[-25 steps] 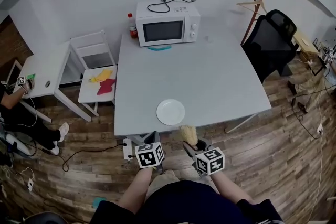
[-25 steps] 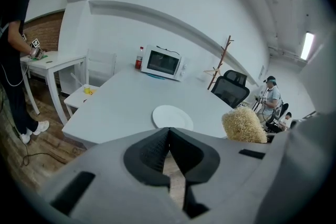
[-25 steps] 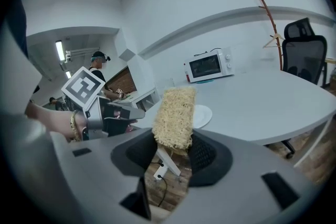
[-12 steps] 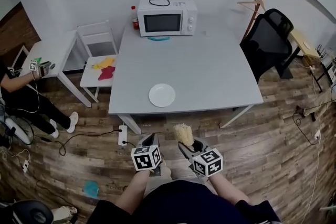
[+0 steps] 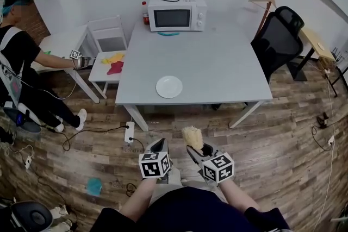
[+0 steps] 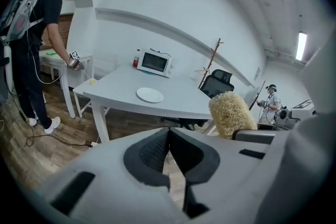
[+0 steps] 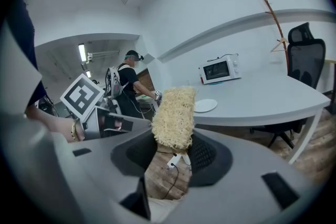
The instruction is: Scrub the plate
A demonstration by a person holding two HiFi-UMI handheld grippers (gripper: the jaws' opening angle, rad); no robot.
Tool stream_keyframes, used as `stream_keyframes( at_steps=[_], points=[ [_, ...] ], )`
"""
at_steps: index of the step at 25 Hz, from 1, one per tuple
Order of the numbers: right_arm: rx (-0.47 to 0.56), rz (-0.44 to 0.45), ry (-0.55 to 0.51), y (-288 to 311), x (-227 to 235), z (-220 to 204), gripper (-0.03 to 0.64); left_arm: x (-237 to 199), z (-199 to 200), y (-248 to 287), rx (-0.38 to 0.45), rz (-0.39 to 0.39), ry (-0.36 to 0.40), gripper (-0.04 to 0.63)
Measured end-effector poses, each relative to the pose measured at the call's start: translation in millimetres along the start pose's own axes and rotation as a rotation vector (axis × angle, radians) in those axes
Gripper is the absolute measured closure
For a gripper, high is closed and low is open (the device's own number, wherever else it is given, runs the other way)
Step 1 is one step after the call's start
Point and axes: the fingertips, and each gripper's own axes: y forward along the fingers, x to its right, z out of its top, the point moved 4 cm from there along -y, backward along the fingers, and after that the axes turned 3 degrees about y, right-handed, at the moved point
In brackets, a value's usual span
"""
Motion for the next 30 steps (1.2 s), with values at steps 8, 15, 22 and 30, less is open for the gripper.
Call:
stream_keyframes(
  at_steps=[8,15,22,30],
  points=[
    [0.010,0.013,-0.008,-13,-13,-15,0.446,10,-22,-13,0.002,-0.013,0.002,0.577],
    [0.005,0.042,-0.048,-19,-25,-20,0.446,14,-25,-20,0.017,-0.013,0.000,0.577],
    [0.010,0.052,-0.052,-20,-33,-20,0.446,16,-28,-24,0.017,-0.016,-0.005,0.577],
    [0.009,0.061,-0.029,-22,-36,-24,0.446,12,-34,-30,0.014,0.003,-0.009,0.577]
  ],
)
